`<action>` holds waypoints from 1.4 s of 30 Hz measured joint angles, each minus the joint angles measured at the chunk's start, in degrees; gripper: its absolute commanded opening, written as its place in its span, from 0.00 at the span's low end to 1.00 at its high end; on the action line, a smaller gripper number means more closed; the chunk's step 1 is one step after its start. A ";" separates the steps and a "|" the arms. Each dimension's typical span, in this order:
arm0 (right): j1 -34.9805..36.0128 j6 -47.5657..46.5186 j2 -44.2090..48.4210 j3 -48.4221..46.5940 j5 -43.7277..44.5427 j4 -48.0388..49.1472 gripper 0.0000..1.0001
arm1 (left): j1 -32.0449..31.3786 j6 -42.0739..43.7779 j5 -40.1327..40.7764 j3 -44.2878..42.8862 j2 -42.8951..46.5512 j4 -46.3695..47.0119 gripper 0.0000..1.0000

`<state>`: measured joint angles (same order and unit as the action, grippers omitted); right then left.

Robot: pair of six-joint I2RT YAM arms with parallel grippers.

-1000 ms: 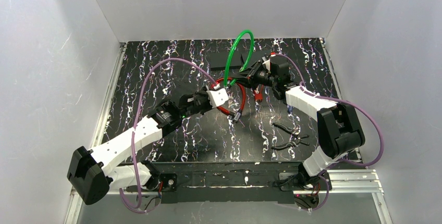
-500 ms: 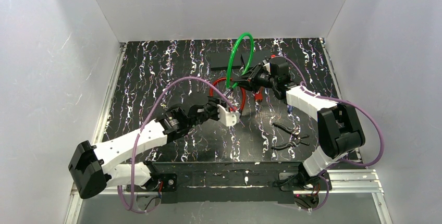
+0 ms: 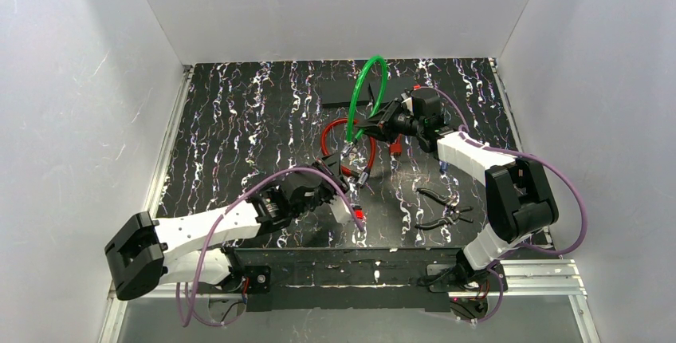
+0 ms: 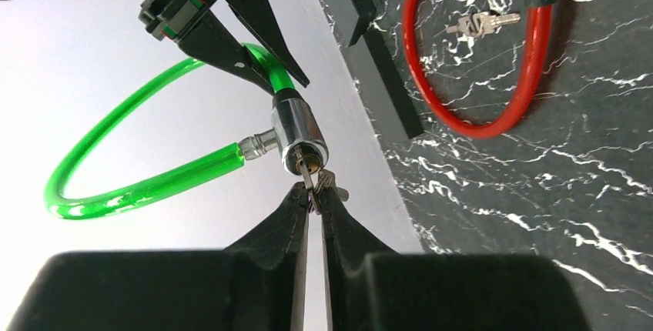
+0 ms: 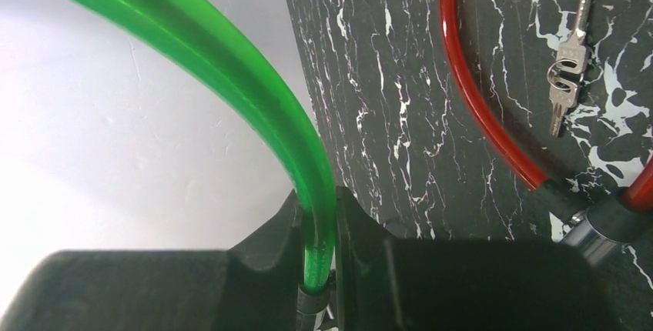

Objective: Lock with the key
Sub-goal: Lock the lock.

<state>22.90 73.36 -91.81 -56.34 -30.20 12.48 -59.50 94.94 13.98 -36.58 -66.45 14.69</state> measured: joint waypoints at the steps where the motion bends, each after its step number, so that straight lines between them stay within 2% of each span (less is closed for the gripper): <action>1: 0.00 0.11 0.00 0.00 -0.08 0.31 0.01 | -0.08 1.01 0.20 0.09 0.16 0.15 0.17; 4: 0.00 0.55 0.12 0.00 -0.17 1.65 0.01 | -0.40 1.29 0.54 0.10 1.23 0.11 0.26; 6: 0.02 0.86 0.31 0.00 -0.19 2.40 0.01 | -0.61 -0.42 0.57 -0.31 2.74 -2.71 0.38; 10: 0.01 1.31 0.66 0.00 -0.19 3.14 0.01 | -0.70 -8.56 -2.02 -4.83 8.20 -18.35 0.60; 13: 0.00 1.48 0.72 0.00 -0.18 3.70 0.01 | -0.73 -17.11 -5.12 -8.69 13.05 -28.54 0.64; 17: 0.00 1.51 0.72 0.00 -0.19 4.39 0.01 | 0.01 -29.88 -9.41 -12.10 16.56 -38.61 0.63; 21: 0.00 1.50 0.74 0.00 -0.19 4.46 0.01 | 5.74 -46.13 -18.21 -20.79 12.96 -46.06 0.58; 26: 0.00 1.47 1.04 0.00 -0.22 4.56 0.01 | 17.66 -65.81 -29.31 -33.16 4.38 -45.02 0.56; 28: 0.01 1.47 1.24 0.01 -0.23 4.82 0.01 | 20.18 -71.70 -32.44 -35.77 2.08 -43.46 0.56; 31: 0.03 1.45 1.49 0.05 -0.26 5.44 0.01 | 20.76 -78.22 -36.40 -37.36 -0.42 -40.66 0.59; 36: 0.20 1.42 1.82 0.36 -0.44 5.70 0.01 | 20.66 -84.75 -36.98 -38.96 -5.10 -36.97 0.58; 42: 0.51 1.38 1.84 0.37 -0.51 5.70 0.01 | 20.67 -87.99 -35.07 -41.29 -9.99 -33.88 0.48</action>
<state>23.41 74.74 -89.97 -55.96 -30.71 18.17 -38.83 6.96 -21.09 -77.88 -76.45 -19.19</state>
